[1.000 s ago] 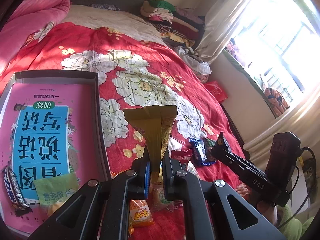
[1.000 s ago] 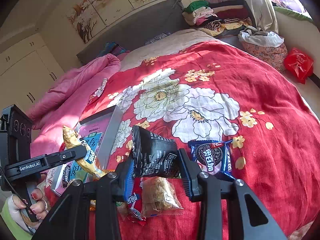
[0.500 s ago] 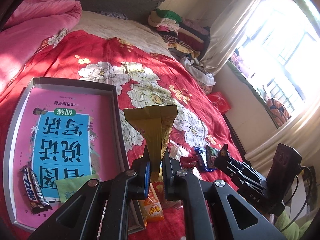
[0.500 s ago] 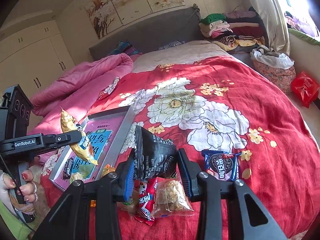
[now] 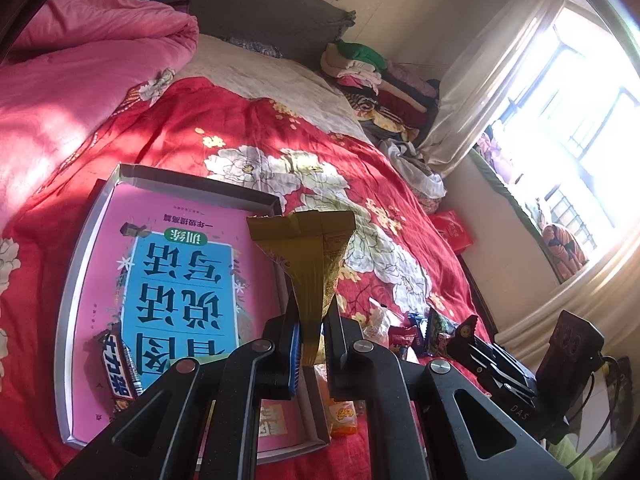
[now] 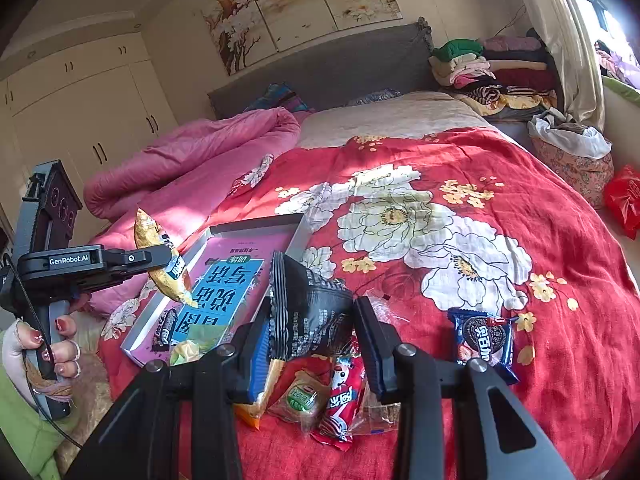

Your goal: Organize snacks

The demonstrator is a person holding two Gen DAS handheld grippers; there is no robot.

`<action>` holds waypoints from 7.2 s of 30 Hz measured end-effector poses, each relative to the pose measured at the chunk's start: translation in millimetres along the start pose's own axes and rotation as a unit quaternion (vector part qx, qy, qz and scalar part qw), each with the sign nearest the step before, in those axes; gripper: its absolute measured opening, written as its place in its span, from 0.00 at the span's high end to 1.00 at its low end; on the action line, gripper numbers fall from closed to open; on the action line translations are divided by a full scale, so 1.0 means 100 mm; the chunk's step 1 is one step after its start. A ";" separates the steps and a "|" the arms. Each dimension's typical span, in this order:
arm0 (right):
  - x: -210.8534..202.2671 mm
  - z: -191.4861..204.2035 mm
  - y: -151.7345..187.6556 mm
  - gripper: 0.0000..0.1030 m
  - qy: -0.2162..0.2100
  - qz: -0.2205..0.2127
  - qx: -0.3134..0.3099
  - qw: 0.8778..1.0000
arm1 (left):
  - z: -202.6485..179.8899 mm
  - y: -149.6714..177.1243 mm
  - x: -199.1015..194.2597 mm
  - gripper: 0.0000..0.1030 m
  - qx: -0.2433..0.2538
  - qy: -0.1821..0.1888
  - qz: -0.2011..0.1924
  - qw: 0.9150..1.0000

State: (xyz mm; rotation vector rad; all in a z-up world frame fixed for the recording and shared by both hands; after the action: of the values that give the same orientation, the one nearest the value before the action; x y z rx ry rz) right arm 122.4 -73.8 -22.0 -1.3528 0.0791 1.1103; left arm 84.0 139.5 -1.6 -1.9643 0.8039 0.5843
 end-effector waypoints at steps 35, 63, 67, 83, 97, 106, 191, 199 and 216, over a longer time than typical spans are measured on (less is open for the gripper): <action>0.44 1.21 0.18 0.62 -0.099 0.053 -0.087 0.990 | 0.72 0.29 -0.50 0.91 -0.035 -0.075 0.012 0.997; 0.67 1.17 0.31 0.62 -0.077 0.081 -0.087 0.990 | 0.85 0.56 -0.12 0.91 -0.038 -0.094 0.097 0.990; 0.68 1.17 0.32 0.62 -0.074 0.083 -0.088 0.990 | 0.84 0.60 -0.08 0.91 -0.035 -0.097 0.107 0.989; 0.77 1.18 0.44 0.62 -0.052 0.097 -0.108 0.988 | 0.81 0.68 0.12 0.91 -0.026 -0.082 0.130 0.988; 0.90 1.16 0.52 0.62 -0.043 0.113 -0.112 0.986 | 0.82 0.73 0.27 0.90 -0.025 -0.075 0.138 0.987; 0.96 1.22 0.60 0.62 -0.060 0.129 -0.119 0.983 | 0.83 0.73 0.31 0.89 -0.026 -0.071 0.142 0.987; 0.35 0.68 0.21 0.37 -0.001 0.039 -0.063 0.997 | 0.25 0.45 -0.16 0.26 0.042 -0.044 0.020 0.998; 0.18 0.46 0.10 0.37 0.017 0.017 -0.039 0.999 | 0.12 0.47 -0.19 0.26 0.057 -0.041 0.016 0.997; -0.16 -0.02 -0.06 0.37 0.055 -0.020 0.019 0.998 | -0.10 0.51 -0.22 0.26 0.079 -0.040 0.013 0.996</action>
State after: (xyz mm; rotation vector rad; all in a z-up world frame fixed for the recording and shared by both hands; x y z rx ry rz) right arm 119.7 -83.6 -8.4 -1.3764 0.1517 0.9949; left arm 32.2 118.7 -11.0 -1.7780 0.8012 0.5934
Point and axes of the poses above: each gripper's, at about its wrist camera, not at the fingertips, and x roughly the way its jaws point, z to its left, y to its underside, the point moved 5 cm from there along x, roughly the way its jaws point, and after that the axes turned 4 degrees about z, right-handed, at the moved point
